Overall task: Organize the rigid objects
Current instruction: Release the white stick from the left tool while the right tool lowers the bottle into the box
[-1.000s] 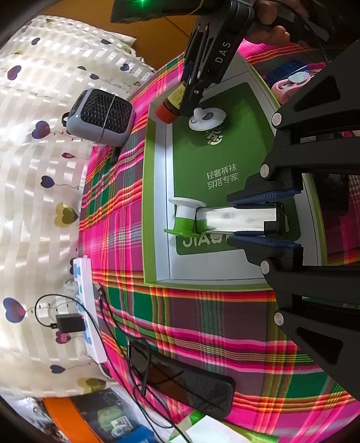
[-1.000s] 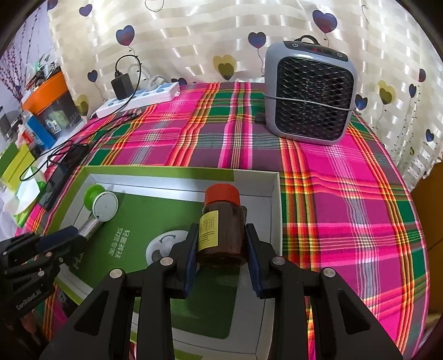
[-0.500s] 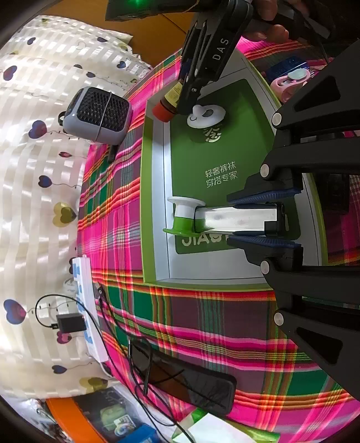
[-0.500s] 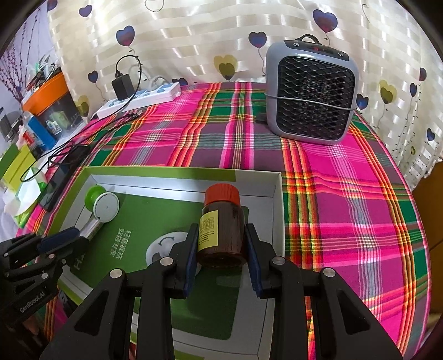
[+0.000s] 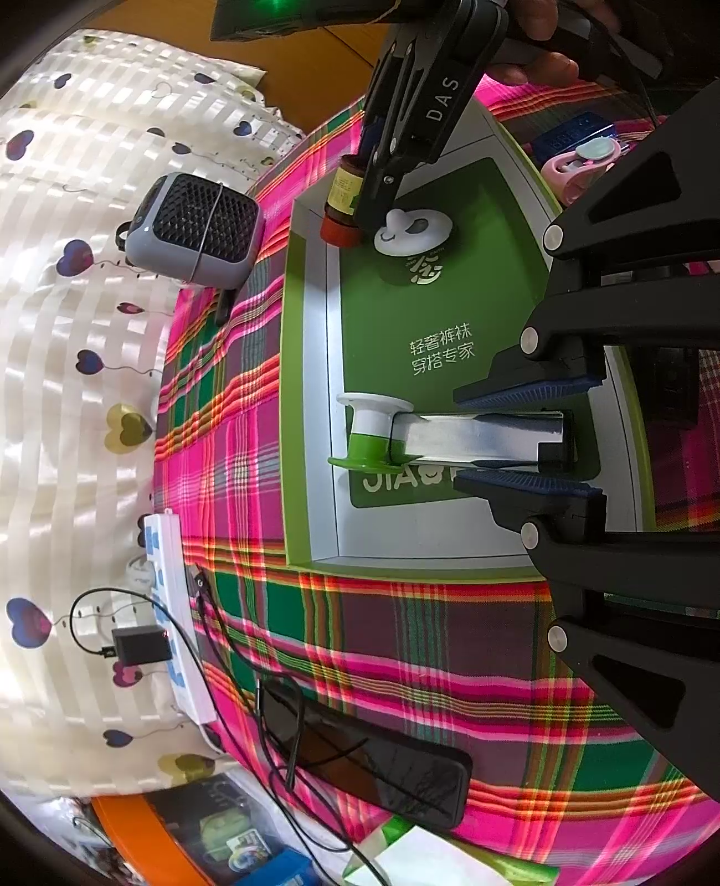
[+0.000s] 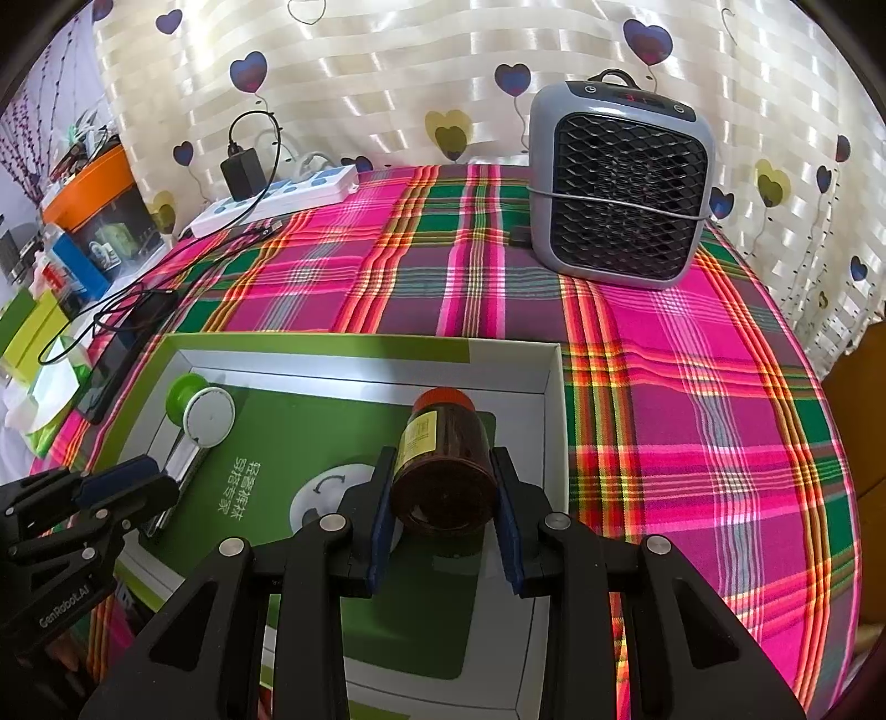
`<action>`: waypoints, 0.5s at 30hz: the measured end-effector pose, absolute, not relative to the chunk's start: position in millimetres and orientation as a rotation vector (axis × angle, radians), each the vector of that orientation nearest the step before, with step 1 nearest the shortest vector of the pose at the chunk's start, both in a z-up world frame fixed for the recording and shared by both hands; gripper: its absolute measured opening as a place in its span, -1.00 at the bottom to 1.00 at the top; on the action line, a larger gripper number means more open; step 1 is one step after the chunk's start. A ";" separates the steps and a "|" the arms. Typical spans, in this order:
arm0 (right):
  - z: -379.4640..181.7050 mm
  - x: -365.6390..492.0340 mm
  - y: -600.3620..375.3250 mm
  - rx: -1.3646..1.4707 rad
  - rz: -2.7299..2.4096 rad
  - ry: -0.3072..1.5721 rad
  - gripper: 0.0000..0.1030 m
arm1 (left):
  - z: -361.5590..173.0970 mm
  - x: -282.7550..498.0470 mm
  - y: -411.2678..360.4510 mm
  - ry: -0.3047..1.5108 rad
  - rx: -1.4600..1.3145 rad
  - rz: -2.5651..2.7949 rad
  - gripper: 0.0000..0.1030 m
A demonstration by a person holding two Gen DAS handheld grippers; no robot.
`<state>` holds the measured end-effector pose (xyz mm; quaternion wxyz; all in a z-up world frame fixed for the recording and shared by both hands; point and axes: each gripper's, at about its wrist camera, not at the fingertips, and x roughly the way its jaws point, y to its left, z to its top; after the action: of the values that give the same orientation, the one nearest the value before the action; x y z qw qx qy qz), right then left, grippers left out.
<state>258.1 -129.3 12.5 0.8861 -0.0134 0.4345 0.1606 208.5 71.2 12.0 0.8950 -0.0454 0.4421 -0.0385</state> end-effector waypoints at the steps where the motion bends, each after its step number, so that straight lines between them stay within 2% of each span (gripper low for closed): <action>1: 12.2 258.5 -129.7 -0.027 0.334 0.904 -0.36 | 12.1 208.0 70.7 0.916 -0.095 -0.079 -0.56; 15: 13.0 256.1 -132.0 -0.003 0.325 0.895 -0.34 | 11.9 204.1 69.2 0.917 -0.091 -0.082 -0.45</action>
<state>256.1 -132.0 13.0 0.8887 -0.0016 0.4309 0.1566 204.1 69.2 11.9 0.8949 -0.0439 0.4423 -0.0395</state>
